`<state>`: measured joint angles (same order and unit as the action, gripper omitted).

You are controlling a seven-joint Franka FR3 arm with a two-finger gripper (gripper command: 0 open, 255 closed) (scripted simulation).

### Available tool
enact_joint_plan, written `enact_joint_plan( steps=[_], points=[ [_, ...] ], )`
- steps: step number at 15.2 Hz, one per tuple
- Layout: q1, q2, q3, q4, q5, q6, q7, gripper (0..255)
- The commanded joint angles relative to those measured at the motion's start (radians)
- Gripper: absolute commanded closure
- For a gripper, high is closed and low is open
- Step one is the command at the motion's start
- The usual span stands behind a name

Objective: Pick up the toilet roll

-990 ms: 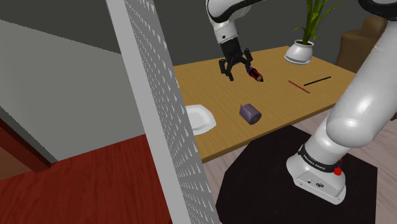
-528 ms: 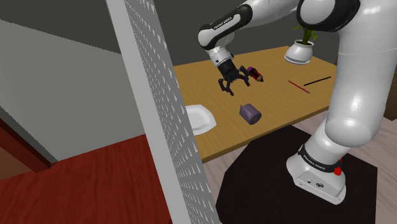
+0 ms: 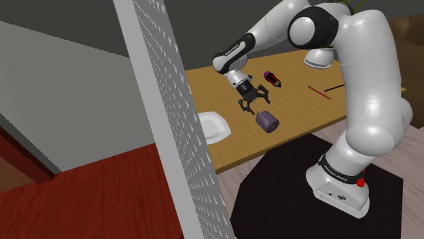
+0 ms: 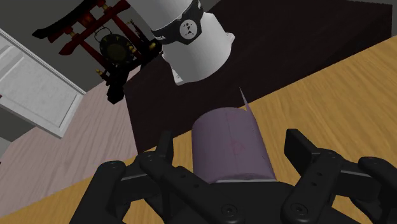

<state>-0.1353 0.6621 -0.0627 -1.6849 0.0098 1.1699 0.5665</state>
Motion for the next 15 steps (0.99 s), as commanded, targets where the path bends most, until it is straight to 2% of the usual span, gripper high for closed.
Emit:
enact_joint_plan(
  steps=[1,6,7,15],
  points=[
    [0.000,0.025,0.000,0.005,0.002,0.016,0.002,0],
    [-0.001,0.060,0.001,0.011,0.004,0.045,0.002,0],
    [-0.002,0.061,0.001,0.014,0.003,0.043,0.001,255],
    [-0.002,0.061,0.001,0.014,0.002,0.043,0.000,255]
  ],
)
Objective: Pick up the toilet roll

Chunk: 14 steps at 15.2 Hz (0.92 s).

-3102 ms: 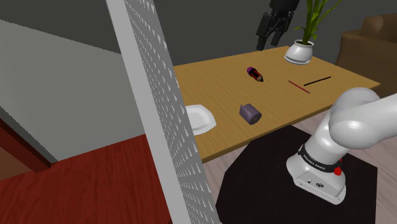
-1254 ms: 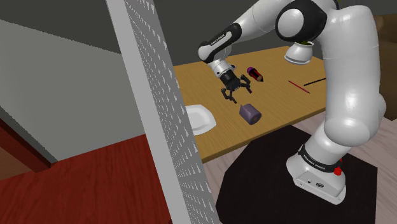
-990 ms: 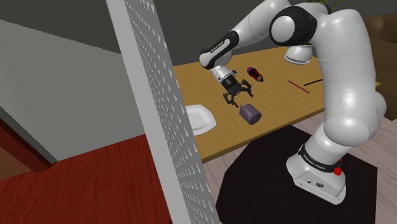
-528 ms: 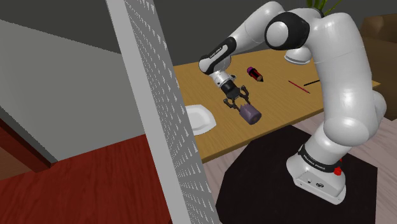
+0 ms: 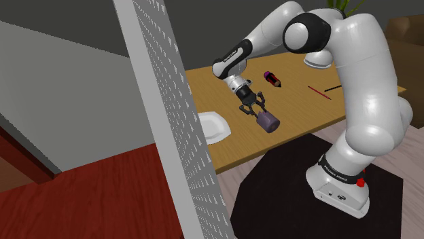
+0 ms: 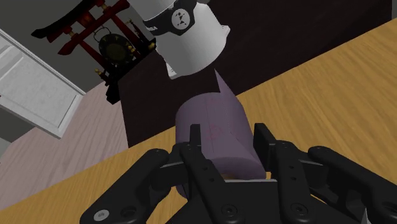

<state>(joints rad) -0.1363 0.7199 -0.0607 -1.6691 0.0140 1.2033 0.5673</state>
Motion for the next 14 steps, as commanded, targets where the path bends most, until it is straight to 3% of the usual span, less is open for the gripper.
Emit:
enact_joint_plan(
  steps=[1,14],
  points=[
    [0.000,0.002,-0.001,-0.005,-0.001,0.012,0.001,255],
    [0.002,-0.117,-0.004,-0.010,-0.006,-0.102,0.001,255]
  ],
)
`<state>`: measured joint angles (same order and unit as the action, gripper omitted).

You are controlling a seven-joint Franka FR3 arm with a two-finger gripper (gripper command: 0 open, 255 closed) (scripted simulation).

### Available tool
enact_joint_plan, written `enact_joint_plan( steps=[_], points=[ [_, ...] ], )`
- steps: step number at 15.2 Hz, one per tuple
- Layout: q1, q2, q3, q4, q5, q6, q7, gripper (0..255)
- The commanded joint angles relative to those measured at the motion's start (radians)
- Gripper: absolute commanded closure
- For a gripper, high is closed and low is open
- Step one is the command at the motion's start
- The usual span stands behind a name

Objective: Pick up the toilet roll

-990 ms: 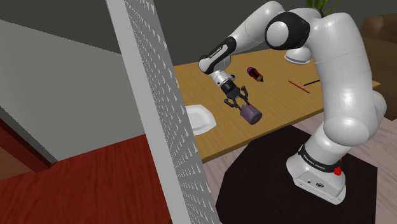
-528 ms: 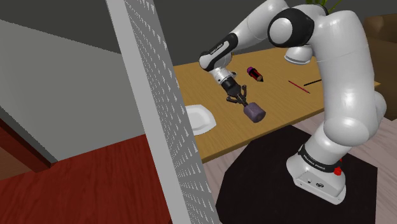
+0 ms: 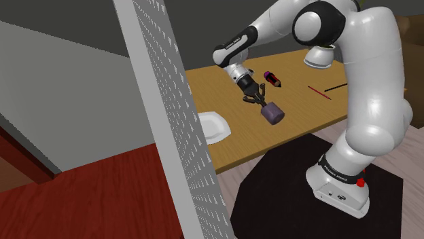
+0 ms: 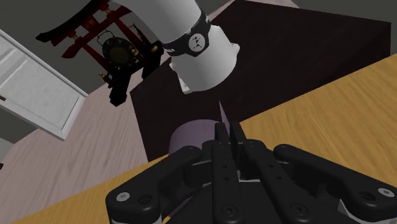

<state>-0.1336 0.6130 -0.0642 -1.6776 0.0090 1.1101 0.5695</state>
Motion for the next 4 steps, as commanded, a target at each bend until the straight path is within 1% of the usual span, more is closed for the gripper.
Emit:
enact_joint_plan(
  steps=[1,4],
  points=[
    [0.000,-0.018,-0.001,0.000,-0.002,-0.018,-0.001,255],
    [0.000,-0.027,-0.001,0.001,-0.002,-0.029,-0.001,255]
  ],
)
